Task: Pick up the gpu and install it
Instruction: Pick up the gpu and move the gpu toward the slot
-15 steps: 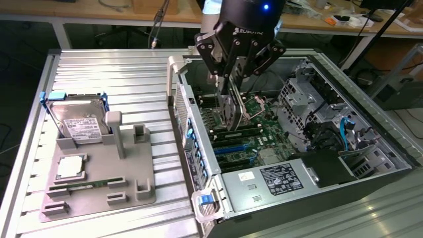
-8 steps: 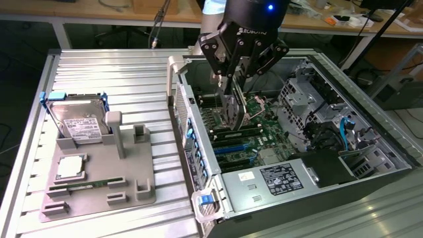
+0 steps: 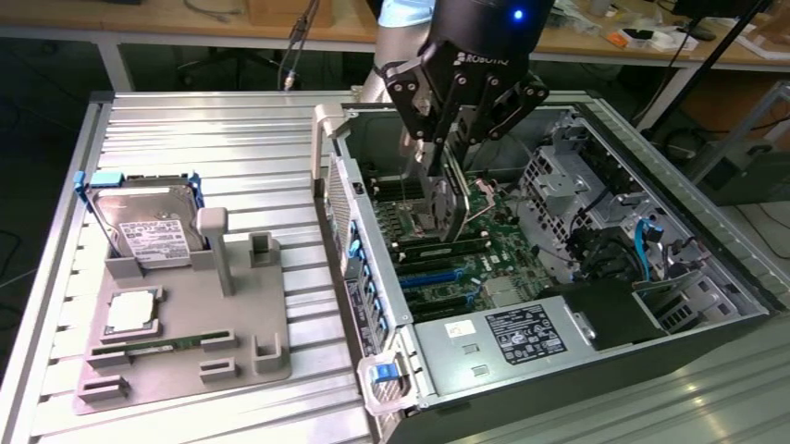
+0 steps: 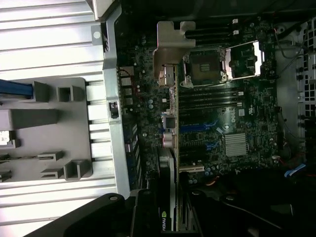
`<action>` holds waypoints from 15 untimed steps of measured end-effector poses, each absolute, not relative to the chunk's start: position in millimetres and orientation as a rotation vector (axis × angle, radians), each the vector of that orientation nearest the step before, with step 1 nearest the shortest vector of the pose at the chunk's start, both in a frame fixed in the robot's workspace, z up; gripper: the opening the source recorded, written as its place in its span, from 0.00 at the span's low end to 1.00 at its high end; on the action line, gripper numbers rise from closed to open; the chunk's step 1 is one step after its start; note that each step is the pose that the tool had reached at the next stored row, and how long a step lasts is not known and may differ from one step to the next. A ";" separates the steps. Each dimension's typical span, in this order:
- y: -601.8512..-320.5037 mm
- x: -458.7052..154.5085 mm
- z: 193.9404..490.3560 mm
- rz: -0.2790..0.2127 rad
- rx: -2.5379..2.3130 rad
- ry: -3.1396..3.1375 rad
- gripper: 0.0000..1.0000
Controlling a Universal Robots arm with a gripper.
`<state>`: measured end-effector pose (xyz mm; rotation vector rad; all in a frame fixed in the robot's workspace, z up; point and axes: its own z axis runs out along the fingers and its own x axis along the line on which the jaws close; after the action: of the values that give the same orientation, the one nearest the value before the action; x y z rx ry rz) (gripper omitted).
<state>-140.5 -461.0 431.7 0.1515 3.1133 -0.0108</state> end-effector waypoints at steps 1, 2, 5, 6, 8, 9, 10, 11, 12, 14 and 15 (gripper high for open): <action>-461.0 -139.3 431.7 -0.011 0.151 3.113 0.27; -461.0 -138.0 431.7 -0.011 0.151 3.113 0.27; -461.0 -134.4 431.7 -0.011 0.149 3.113 0.27; -461.0 -133.3 431.7 -0.011 0.149 3.113 0.27; -461.0 -131.7 431.7 -0.011 0.149 3.113 0.27; -461.0 -131.0 431.7 -0.011 0.149 3.113 0.27; -461.0 -130.1 431.7 -0.011 0.149 3.113 0.27; -461.0 -129.2 431.7 -0.011 0.149 3.113 0.27; -461.0 -128.4 431.7 -0.011 0.149 3.113 0.27; -461.1 -127.3 431.7 -0.011 0.149 3.113 0.27; -461.0 -127.0 431.7 -0.011 0.149 3.113 0.27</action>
<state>-127.0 -461.0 431.7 0.1488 3.1134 -0.0107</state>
